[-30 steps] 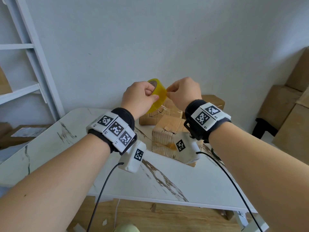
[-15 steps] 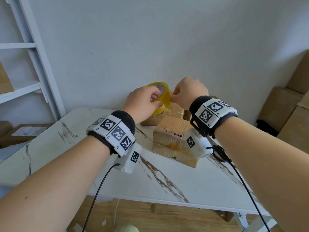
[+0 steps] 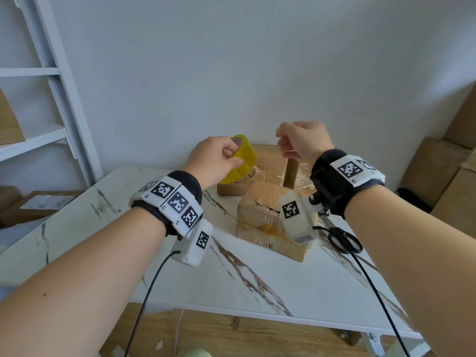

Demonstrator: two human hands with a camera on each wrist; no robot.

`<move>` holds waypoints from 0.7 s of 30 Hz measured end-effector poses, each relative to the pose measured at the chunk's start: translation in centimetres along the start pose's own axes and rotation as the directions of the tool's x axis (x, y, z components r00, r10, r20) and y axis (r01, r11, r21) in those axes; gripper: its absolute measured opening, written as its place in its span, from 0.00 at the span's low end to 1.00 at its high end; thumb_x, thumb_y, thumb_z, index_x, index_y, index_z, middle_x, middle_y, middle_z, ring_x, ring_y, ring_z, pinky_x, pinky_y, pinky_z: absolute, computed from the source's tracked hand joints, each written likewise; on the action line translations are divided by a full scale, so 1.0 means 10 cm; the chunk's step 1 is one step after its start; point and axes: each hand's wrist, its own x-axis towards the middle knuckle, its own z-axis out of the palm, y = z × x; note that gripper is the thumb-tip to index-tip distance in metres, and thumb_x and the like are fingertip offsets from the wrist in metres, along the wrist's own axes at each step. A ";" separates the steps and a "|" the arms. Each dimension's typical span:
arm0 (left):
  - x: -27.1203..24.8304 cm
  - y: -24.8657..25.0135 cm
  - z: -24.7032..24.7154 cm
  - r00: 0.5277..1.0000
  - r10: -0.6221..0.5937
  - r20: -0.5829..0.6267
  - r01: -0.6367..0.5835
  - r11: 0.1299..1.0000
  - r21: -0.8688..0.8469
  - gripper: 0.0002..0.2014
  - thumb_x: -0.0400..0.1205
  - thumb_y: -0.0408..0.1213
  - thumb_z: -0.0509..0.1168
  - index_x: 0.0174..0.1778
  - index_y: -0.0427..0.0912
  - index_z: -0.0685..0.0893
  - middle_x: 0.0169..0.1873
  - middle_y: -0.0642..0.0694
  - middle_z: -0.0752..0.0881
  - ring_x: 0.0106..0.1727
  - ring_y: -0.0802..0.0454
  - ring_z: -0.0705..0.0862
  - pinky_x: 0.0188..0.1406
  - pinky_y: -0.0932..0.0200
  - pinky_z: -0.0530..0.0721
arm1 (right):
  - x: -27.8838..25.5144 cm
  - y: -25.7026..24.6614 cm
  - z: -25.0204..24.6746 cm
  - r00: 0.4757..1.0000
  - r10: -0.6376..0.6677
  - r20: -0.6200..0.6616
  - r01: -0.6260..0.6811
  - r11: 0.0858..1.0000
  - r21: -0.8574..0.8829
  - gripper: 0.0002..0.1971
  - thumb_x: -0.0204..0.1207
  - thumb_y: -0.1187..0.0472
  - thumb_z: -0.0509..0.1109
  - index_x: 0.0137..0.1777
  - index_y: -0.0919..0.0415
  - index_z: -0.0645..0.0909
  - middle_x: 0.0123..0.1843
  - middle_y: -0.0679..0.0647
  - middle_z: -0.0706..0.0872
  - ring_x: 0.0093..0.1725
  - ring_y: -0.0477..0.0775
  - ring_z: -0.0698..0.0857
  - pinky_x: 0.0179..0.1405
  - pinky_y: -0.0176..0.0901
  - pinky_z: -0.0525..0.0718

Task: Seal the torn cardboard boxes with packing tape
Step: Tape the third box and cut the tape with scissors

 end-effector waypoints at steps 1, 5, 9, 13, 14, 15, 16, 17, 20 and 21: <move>0.00 -0.01 0.01 1.000 -0.023 -0.001 0.023 0.998 -0.053 0.13 0.76 0.38 0.72 0.56 0.43 0.86 0.48 0.48 0.86 0.52 0.48 0.85 0.59 0.50 0.83 | 0.02 0.02 -0.01 1.000 -0.031 -0.001 0.031 0.996 -0.083 0.09 0.74 0.56 0.71 0.48 0.61 0.85 0.41 0.52 0.86 0.41 0.51 0.84 0.53 0.48 0.87; 0.00 0.08 0.02 0.999 -0.042 0.009 0.043 0.984 -0.171 0.12 0.77 0.36 0.71 0.56 0.41 0.85 0.44 0.48 0.85 0.53 0.48 0.85 0.59 0.52 0.83 | 0.00 0.09 0.10 0.996 -0.050 0.077 0.068 0.967 -0.247 0.18 0.69 0.46 0.77 0.55 0.55 0.88 0.49 0.47 0.87 0.45 0.44 0.82 0.44 0.37 0.77; 0.01 0.14 0.01 0.999 -0.039 0.016 0.042 0.975 -0.220 0.13 0.78 0.36 0.71 0.58 0.41 0.85 0.43 0.50 0.84 0.51 0.51 0.84 0.59 0.53 0.83 | 0.02 0.09 0.19 0.996 -0.077 -0.042 0.066 0.973 -0.223 0.05 0.70 0.54 0.78 0.43 0.53 0.88 0.41 0.48 0.87 0.38 0.44 0.81 0.31 0.33 0.77; 0.00 0.13 0.01 0.999 -0.033 0.020 0.037 0.970 -0.240 0.13 0.78 0.36 0.71 0.59 0.40 0.85 0.45 0.48 0.85 0.51 0.50 0.84 0.58 0.53 0.83 | 0.03 0.08 0.22 0.992 -0.109 -0.060 0.090 0.961 -0.261 0.03 0.74 0.57 0.73 0.41 0.53 0.86 0.37 0.48 0.85 0.33 0.42 0.78 0.27 0.32 0.74; 0.00 0.12 0.02 0.999 -0.034 0.017 0.036 0.972 -0.233 0.13 0.78 0.36 0.71 0.58 0.41 0.85 0.46 0.48 0.85 0.51 0.49 0.84 0.58 0.52 0.83 | 0.03 0.07 0.23 0.993 -0.107 -0.056 0.088 0.960 -0.267 0.03 0.75 0.58 0.72 0.42 0.54 0.86 0.36 0.48 0.84 0.32 0.41 0.77 0.26 0.32 0.72; 0.00 0.11 0.02 0.999 -0.033 0.013 0.035 0.975 -0.220 0.13 0.78 0.36 0.71 0.58 0.41 0.85 0.46 0.47 0.86 0.52 0.48 0.85 0.59 0.51 0.83 | 0.02 0.07 0.25 0.993 -0.107 -0.049 0.090 0.959 -0.267 0.03 0.76 0.58 0.71 0.42 0.55 0.85 0.35 0.48 0.83 0.31 0.41 0.77 0.25 0.32 0.71; 0.00 0.11 0.03 0.999 -0.032 0.009 0.033 0.978 -0.208 0.13 0.77 0.37 0.72 0.58 0.42 0.85 0.47 0.47 0.86 0.53 0.48 0.85 0.59 0.49 0.83 | 0.02 0.07 0.26 0.993 -0.114 -0.040 0.100 0.961 -0.257 0.04 0.76 0.59 0.70 0.41 0.55 0.84 0.34 0.47 0.82 0.31 0.42 0.77 0.25 0.32 0.72; 0.00 0.10 0.02 0.999 -0.032 0.004 0.032 0.980 -0.195 0.13 0.77 0.37 0.72 0.58 0.42 0.85 0.47 0.47 0.86 0.53 0.47 0.85 0.59 0.49 0.83 | 0.01 0.07 0.27 0.992 -0.125 -0.028 0.115 0.964 -0.238 0.04 0.77 0.60 0.70 0.41 0.56 0.84 0.33 0.47 0.82 0.32 0.43 0.77 0.26 0.33 0.72; 0.01 0.08 0.00 0.999 -0.036 -0.001 0.036 0.988 -0.153 0.15 0.77 0.38 0.72 0.59 0.43 0.85 0.47 0.48 0.85 0.53 0.48 0.85 0.59 0.49 0.83 | -0.02 0.07 0.29 0.989 -0.146 0.007 0.144 0.968 -0.208 0.04 0.77 0.62 0.69 0.41 0.57 0.83 0.33 0.47 0.82 0.32 0.43 0.77 0.30 0.34 0.75; 0.02 0.07 0.00 0.999 -0.035 -0.001 0.034 0.989 -0.146 0.15 0.76 0.38 0.72 0.59 0.43 0.85 0.47 0.48 0.86 0.53 0.48 0.85 0.59 0.49 0.83 | -0.03 0.07 0.29 0.989 -0.145 0.014 0.145 0.970 -0.194 0.05 0.77 0.62 0.69 0.40 0.57 0.83 0.33 0.47 0.81 0.31 0.42 0.77 0.32 0.35 0.77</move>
